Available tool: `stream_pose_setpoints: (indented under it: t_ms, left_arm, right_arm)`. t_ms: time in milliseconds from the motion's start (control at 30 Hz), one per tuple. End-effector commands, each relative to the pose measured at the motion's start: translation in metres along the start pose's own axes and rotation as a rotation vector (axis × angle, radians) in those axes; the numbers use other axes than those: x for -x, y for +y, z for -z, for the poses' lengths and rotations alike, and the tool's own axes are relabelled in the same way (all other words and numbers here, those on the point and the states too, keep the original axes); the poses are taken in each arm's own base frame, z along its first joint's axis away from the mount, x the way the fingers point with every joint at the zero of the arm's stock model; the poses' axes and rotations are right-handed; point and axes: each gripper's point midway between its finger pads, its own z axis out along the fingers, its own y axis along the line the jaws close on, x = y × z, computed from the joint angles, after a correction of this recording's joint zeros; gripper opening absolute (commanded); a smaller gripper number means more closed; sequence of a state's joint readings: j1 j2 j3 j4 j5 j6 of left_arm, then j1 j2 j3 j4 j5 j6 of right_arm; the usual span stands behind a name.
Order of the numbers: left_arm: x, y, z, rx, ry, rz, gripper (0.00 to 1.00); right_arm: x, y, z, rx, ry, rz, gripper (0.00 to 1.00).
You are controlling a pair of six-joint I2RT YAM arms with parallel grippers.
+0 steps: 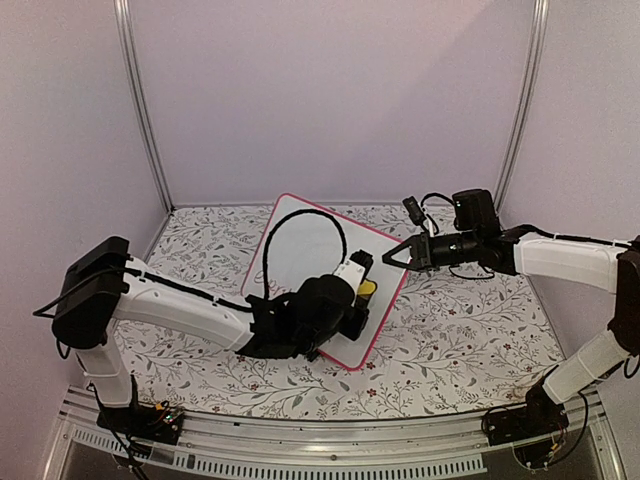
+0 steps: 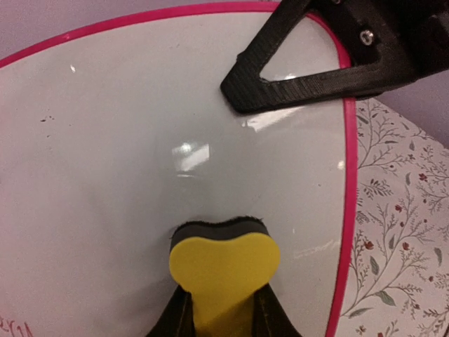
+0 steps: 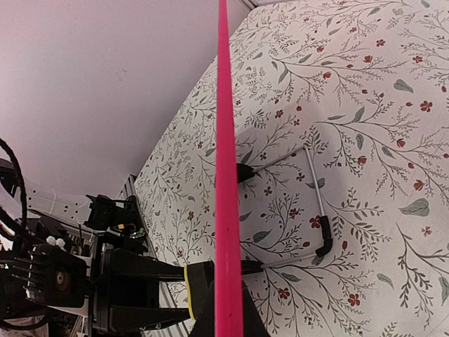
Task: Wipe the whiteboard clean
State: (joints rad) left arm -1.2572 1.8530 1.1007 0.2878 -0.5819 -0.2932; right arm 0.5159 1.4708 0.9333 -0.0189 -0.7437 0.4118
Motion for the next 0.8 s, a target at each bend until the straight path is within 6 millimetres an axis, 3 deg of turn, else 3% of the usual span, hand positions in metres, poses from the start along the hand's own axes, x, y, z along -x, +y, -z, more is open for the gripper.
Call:
stream_pose_setpoints:
  t_ms: [0,167,333,600,767]
  left_arm:
    - [-0.012,0.002,-0.005,0.029,0.016,-0.020,0.00]
    - [0.016,0.036,0.004,0.183,-0.081,0.035,0.00]
    - [0.038,0.043,0.015,0.186,-0.169,0.069,0.00]
    - [0.034,0.031,0.010,0.155,-0.151,0.065,0.00]
    - [0.039,0.054,0.026,0.239,-0.152,0.130,0.00]
  right_arm:
    - [-0.031,0.013,-0.003,0.058,0.103,-0.051,0.00]
    - [-0.031,0.014,-0.003,0.057,0.102,-0.049,0.00]
    - [-0.031,0.015,-0.001,0.058,0.101,-0.048,0.00]
    - [-0.032,0.015,0.000,0.056,0.101,-0.050,0.00]
    - [-0.028,0.020,0.004,0.056,0.085,-0.028,0.00]
